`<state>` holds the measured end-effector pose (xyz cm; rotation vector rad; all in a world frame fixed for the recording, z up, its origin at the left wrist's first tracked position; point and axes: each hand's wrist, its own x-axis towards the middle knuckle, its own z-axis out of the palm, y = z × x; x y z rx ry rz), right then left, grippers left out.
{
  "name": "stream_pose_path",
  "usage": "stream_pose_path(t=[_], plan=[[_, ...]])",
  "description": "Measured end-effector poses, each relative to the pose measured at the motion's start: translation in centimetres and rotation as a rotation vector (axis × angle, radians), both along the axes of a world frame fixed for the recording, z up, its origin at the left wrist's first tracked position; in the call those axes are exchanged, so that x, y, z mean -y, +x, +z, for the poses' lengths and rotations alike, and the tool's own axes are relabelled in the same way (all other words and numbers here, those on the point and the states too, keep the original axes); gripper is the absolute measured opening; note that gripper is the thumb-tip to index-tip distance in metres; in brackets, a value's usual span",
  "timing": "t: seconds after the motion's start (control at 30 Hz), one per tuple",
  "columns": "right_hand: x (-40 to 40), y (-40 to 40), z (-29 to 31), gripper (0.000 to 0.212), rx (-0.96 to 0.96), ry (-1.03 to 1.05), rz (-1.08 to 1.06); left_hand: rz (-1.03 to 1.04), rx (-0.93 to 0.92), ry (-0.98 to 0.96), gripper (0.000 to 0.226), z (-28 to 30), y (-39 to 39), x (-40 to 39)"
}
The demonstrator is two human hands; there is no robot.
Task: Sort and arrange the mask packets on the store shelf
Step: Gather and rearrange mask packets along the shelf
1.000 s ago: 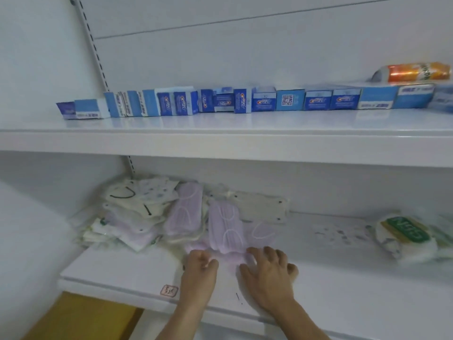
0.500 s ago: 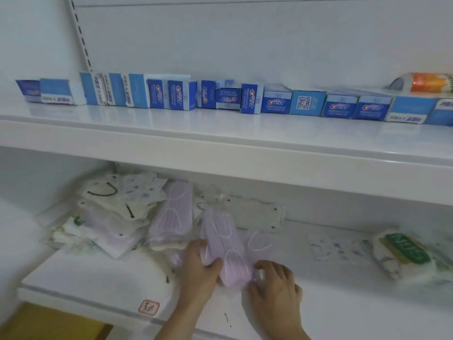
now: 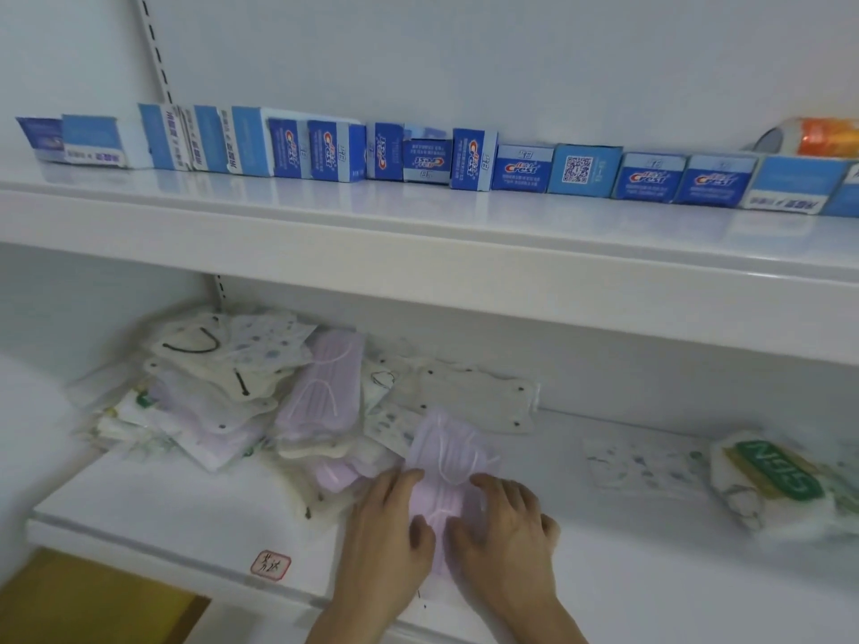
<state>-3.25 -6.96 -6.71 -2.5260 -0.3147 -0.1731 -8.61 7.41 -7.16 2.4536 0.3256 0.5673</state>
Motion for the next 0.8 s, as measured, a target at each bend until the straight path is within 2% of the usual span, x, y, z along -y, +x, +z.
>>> stream_pose_path(t=[0.2,0.33,0.4,0.47,0.6,0.67,0.8], plan=[[-0.3,-0.2,0.1,0.062,-0.019,-0.037,-0.035,0.033,-0.096,0.216,0.051,1.3,0.4,1.2],[-0.2,-0.2,0.1,0.054,-0.028,0.026,-0.06,-0.009,-0.24,0.14,0.071,4.2,1.7,1.6],[0.1,0.0,0.2,0.049,-0.048,0.088,-0.07,-0.039,-0.235,0.073,0.078,4.8,2.2,1.5],[0.4,0.1,0.6,0.04,-0.069,0.241,-0.092,-0.035,-0.209,-0.094,0.074,5.3,1.9,1.2],[0.5,0.1,1.6,0.027,-0.073,0.618,-0.133,-0.034,-0.058,-0.596,0.033,6.6,0.6,-0.7],[-0.6,0.1,2.9,0.015,-0.078,0.743,-0.127,-0.034,0.035,-0.764,0.032,7.9,-0.4,-2.1],[-6.0,1.1,6.5,0.017,-0.175,0.749,0.04,0.044,0.187,-1.016,0.04,9.9,-2.2,-6.2]])
